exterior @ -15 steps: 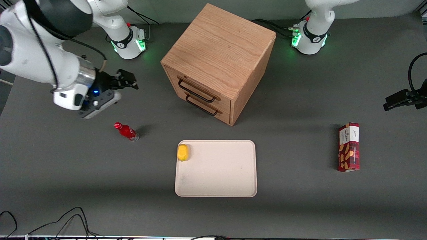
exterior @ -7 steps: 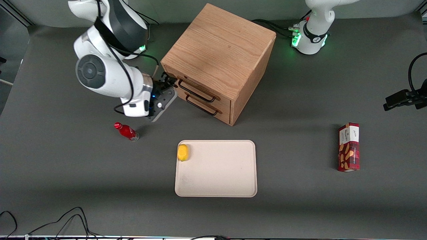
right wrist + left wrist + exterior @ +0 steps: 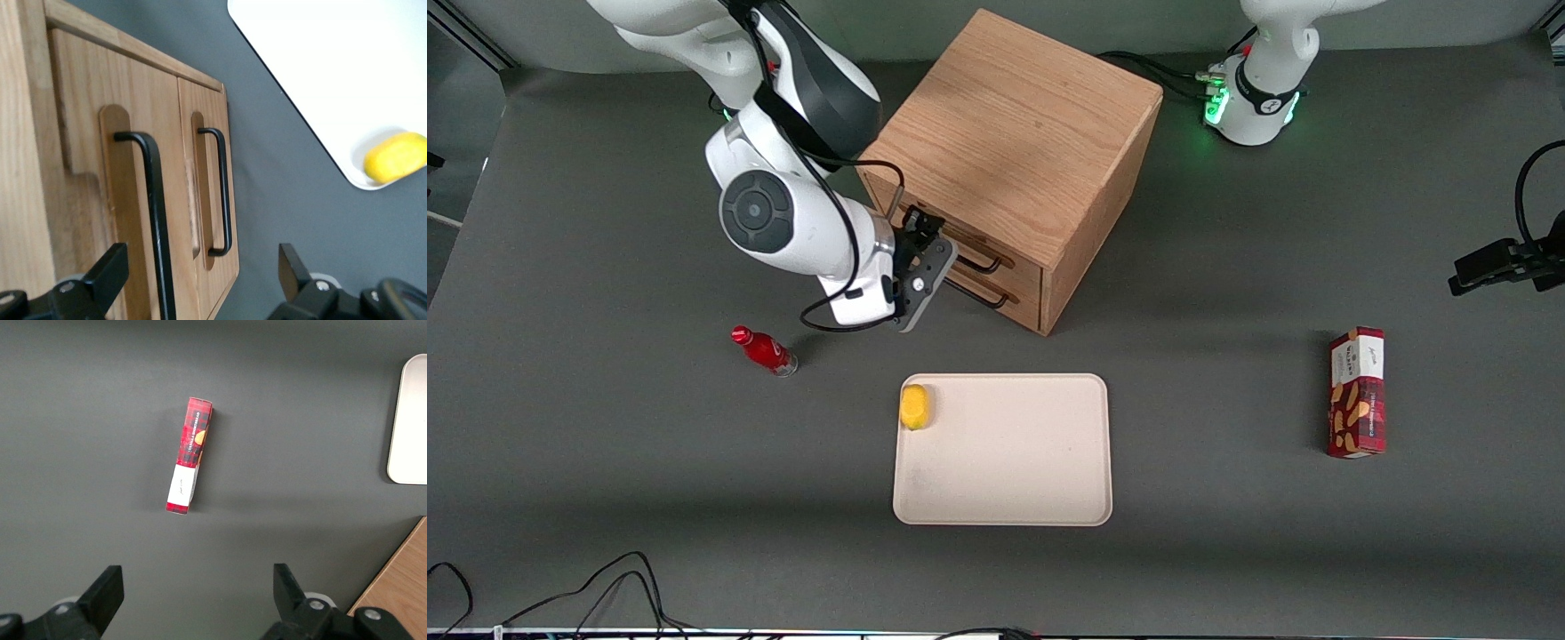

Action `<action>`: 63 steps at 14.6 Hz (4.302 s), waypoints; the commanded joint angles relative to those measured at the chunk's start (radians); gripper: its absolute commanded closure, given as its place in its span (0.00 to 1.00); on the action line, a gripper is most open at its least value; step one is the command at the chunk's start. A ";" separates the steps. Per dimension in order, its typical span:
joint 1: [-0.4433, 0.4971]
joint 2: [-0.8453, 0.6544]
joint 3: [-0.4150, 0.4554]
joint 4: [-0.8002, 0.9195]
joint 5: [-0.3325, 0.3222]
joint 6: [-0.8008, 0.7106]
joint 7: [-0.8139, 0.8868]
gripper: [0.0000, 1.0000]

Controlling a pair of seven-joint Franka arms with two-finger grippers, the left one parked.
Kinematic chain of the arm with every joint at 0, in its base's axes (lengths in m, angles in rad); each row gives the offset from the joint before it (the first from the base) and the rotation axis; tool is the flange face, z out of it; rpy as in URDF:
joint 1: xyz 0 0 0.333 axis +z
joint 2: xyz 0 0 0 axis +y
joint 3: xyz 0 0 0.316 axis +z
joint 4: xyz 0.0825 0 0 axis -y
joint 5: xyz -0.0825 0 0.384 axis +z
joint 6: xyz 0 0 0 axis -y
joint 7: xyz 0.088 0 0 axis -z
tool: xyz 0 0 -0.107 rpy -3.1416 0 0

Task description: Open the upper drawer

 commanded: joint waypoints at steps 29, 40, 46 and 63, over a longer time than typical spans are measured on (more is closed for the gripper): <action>0.023 0.026 0.012 -0.130 -0.078 0.203 -0.099 0.00; 0.008 0.037 0.006 -0.134 -0.078 0.222 -0.149 0.00; 0.000 0.045 -0.004 -0.120 -0.078 0.219 -0.200 0.00; -0.040 0.151 -0.007 0.047 -0.101 0.180 -0.227 0.00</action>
